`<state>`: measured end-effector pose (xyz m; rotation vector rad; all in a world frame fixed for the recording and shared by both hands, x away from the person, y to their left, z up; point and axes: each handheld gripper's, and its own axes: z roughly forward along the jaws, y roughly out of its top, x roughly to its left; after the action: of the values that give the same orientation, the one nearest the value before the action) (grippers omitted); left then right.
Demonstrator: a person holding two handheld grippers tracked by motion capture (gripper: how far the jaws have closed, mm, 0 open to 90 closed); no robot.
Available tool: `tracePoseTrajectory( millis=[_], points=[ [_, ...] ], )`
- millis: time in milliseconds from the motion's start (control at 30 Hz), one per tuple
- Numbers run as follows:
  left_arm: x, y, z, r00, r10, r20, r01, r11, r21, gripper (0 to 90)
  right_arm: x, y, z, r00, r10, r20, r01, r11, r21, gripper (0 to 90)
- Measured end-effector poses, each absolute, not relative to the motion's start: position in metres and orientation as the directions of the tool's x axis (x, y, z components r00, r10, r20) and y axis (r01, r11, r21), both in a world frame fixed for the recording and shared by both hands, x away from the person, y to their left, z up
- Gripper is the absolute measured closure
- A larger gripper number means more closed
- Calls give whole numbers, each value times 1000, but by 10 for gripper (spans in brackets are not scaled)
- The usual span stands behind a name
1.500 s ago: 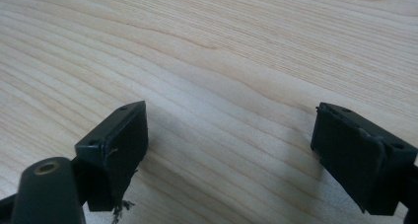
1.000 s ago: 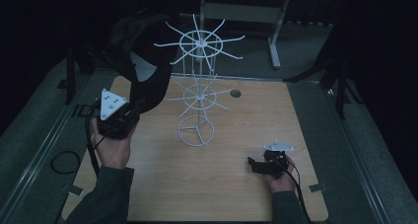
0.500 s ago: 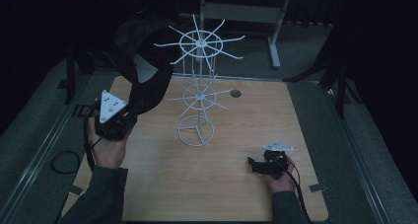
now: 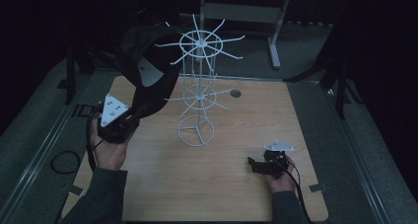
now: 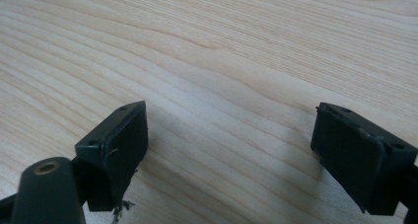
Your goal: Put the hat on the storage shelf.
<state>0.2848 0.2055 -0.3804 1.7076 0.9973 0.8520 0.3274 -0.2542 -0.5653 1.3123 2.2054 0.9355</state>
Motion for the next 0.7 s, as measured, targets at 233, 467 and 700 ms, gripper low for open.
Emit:
tracePoseTrajectory(
  millis=[233, 467, 700],
  points=[
    [286, 208, -386, 441, 893, 92, 238, -215, 947, 867, 328, -254, -565, -476, 880, -8, 606, 334, 722, 139],
    [287, 210, -392, 460, 886, 65, 242, -195, 950, 866, 327, -254, -565, -475, 880, -7, 606, 333, 722, 139],
    [288, 211, -399, 466, 883, 49, 263, -191, 946, 863, 328, -254, -565, -476, 880, -9, 605, 335, 722, 139]
  ],
)
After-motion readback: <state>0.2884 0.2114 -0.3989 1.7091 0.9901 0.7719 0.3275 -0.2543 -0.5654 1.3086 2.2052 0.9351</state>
